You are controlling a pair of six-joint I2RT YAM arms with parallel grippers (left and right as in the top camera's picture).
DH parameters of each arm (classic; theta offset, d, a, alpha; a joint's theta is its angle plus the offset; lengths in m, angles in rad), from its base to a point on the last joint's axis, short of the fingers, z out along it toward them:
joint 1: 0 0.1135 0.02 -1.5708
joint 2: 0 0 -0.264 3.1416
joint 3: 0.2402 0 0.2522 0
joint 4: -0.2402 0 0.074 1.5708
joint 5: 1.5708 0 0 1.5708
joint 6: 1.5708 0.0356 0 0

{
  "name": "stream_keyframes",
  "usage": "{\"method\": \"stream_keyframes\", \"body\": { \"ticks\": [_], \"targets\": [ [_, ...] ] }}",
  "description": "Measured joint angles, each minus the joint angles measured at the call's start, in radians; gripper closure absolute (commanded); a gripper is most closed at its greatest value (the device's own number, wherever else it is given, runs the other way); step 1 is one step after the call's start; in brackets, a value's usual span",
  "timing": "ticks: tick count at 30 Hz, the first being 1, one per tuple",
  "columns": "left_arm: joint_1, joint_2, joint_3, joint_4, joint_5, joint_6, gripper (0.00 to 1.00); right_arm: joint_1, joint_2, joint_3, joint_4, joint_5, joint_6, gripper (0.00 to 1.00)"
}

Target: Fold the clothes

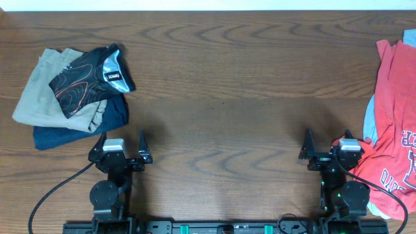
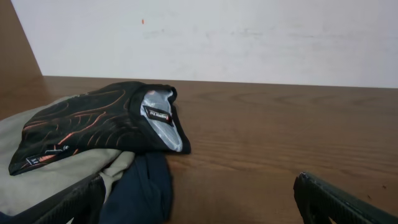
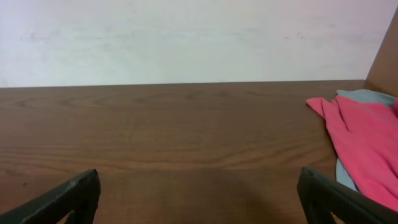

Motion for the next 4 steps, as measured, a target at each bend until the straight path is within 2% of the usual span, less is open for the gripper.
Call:
{"method": "stream_keyframes", "body": {
  "ticks": [4],
  "targets": [
    [0.000,0.000,0.000,0.000,0.000,0.000,0.02,0.000,0.000,0.000,0.000,0.000,0.000,0.01]
  ]
}}
